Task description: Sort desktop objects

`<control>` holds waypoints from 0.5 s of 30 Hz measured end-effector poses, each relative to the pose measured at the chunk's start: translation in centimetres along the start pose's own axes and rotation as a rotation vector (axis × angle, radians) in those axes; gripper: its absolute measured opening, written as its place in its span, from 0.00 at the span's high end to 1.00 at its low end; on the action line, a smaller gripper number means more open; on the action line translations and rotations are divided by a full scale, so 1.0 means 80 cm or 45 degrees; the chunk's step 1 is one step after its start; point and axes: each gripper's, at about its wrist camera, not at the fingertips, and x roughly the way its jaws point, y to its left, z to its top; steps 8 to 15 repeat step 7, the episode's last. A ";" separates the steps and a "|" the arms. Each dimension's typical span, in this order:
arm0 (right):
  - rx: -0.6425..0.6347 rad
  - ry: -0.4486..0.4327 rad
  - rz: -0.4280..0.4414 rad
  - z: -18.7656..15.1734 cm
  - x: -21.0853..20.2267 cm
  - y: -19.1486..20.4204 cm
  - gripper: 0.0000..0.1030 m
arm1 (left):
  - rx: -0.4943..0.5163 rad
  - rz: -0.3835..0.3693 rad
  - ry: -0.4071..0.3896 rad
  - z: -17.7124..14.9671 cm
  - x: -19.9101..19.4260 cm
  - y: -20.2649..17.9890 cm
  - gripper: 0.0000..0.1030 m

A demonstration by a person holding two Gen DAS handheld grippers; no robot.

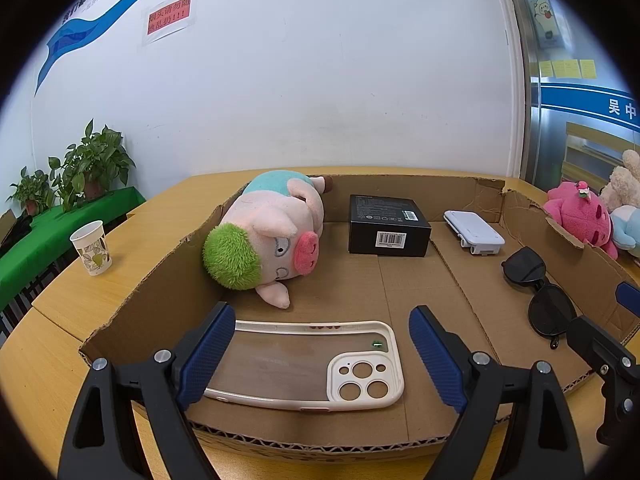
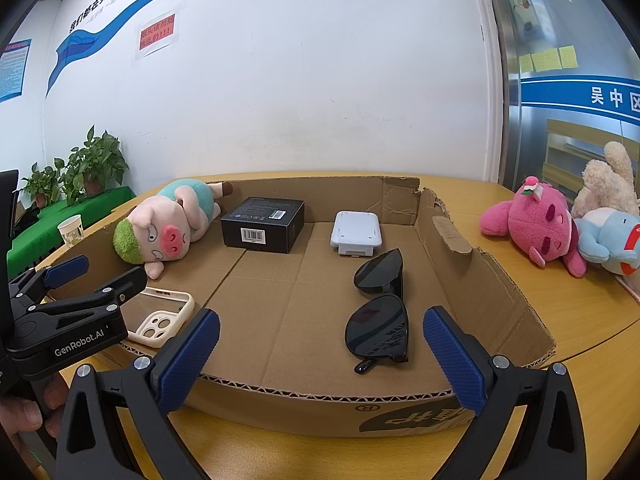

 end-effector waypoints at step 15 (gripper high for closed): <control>0.000 0.000 0.000 0.000 0.000 0.000 0.00 | 0.000 0.000 0.002 0.000 0.001 0.000 0.14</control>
